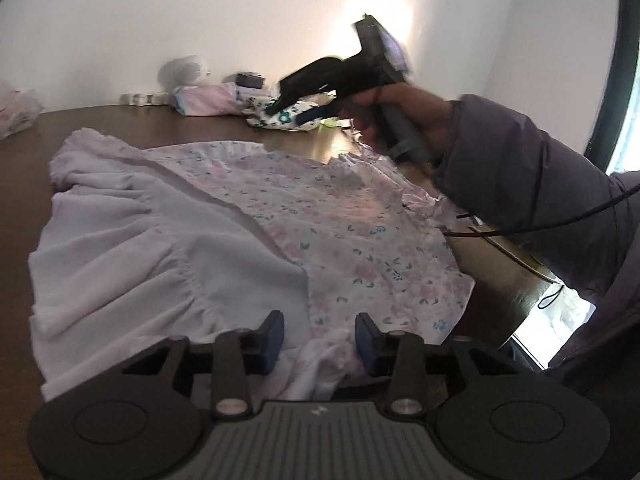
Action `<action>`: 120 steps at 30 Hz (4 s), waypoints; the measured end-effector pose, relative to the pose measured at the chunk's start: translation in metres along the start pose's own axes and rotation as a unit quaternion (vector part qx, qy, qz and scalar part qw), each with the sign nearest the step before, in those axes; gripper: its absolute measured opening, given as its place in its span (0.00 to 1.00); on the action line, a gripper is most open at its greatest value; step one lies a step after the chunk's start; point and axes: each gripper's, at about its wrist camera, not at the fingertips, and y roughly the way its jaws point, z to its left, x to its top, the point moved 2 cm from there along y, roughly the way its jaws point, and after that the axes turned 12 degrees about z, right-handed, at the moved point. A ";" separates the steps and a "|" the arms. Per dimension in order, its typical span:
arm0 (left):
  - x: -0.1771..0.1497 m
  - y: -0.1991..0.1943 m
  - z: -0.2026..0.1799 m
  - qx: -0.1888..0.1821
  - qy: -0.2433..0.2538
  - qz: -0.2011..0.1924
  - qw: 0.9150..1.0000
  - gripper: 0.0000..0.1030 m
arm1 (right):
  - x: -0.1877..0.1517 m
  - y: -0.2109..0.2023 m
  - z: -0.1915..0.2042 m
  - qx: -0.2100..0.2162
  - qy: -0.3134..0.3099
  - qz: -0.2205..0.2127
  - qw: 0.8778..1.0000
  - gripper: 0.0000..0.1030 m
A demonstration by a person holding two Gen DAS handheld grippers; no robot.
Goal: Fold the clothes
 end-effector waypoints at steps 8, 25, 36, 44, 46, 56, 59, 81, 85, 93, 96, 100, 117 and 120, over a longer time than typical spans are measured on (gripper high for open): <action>-0.003 -0.017 0.002 0.031 -0.005 0.001 1.000 0.37 | -0.068 -0.079 -0.010 0.082 -0.091 0.046 0.991 0.64; -0.003 -0.039 -0.033 0.037 0.035 -0.032 0.998 0.51 | -0.193 -0.156 -0.021 0.041 -0.153 0.003 0.987 0.57; -0.021 -0.055 -0.006 0.070 0.058 0.032 0.995 0.56 | -0.266 -0.157 0.040 0.164 -0.295 0.032 0.941 0.45; -0.022 -0.042 0.004 0.101 0.110 0.073 0.986 0.56 | -0.280 -0.140 0.047 0.133 -0.327 0.005 0.935 0.09; -0.021 -0.043 0.008 0.095 0.114 0.070 0.986 0.45 | -0.282 -0.142 0.046 0.135 -0.334 0.003 0.933 0.05; -0.028 -0.052 0.004 0.087 0.144 0.086 0.982 0.30 | -0.285 -0.164 0.030 0.144 -0.318 -0.018 0.937 0.08; -0.031 -0.056 0.005 0.094 0.156 0.098 0.978 0.52 | -0.285 -0.167 0.039 0.169 -0.341 -0.027 0.924 0.37; 0.061 -0.065 0.033 0.102 0.220 0.055 0.968 0.01 | -0.226 -0.169 0.011 0.240 -0.248 -0.047 0.937 0.01; 0.105 -0.019 0.050 0.111 0.239 0.057 0.963 0.01 | -0.191 -0.136 0.004 0.194 -0.184 -0.037 0.963 0.01; 0.117 0.011 0.076 0.213 0.178 0.025 0.960 0.29 | -0.163 -0.088 -0.008 0.060 -0.081 -0.002 0.995 0.10; 0.100 -0.019 0.072 0.220 0.157 -0.003 0.963 0.49 | -0.166 -0.113 -0.014 0.066 -0.081 -0.037 0.994 0.30; 0.074 -0.058 0.059 0.186 0.127 -0.030 0.974 0.77 | -0.171 -0.147 -0.028 0.092 -0.093 -0.071 0.989 0.34; 0.025 -0.018 0.056 0.135 0.134 0.054 0.980 0.35 | -0.207 -0.093 0.010 0.104 -0.165 0.023 0.981 0.36; 0.024 -0.022 0.063 0.159 0.139 0.059 0.976 0.11 | -0.209 -0.096 0.004 0.095 -0.171 0.025 0.980 0.31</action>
